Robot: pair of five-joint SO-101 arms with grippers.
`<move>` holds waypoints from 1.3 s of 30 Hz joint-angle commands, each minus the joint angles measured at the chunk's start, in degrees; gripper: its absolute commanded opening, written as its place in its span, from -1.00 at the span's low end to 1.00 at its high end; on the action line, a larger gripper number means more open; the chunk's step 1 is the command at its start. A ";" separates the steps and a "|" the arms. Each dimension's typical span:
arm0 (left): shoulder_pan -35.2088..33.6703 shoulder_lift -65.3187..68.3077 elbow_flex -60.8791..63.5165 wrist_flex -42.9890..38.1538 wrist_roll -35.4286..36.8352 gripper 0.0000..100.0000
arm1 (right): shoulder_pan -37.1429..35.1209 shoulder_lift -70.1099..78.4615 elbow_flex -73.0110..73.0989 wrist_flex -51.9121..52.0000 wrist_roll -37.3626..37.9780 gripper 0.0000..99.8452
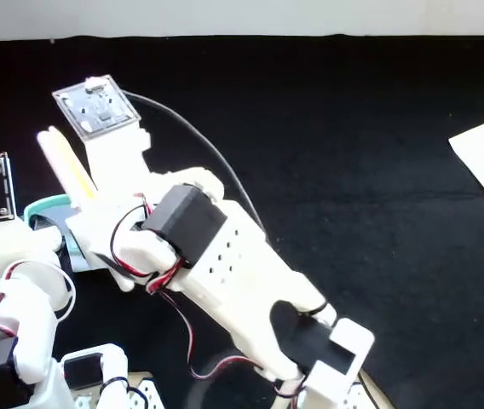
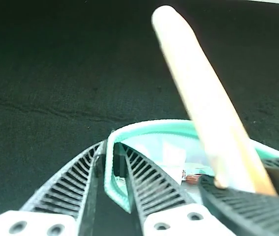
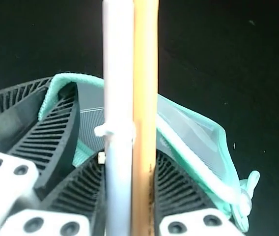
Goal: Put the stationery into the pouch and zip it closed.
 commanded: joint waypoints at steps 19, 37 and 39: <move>0.84 0.66 1.98 0.79 -0.18 -0.99 | 1.63 -14.02 0.75 -31.87 22.77 -0.98; 0.84 0.66 1.98 0.97 -0.18 -0.99 | 5.67 -34.95 5.32 -25.19 30.68 -0.98; 0.84 0.66 1.98 0.97 -0.18 -0.99 | 8.13 -38.37 8.57 -24.22 30.42 -0.98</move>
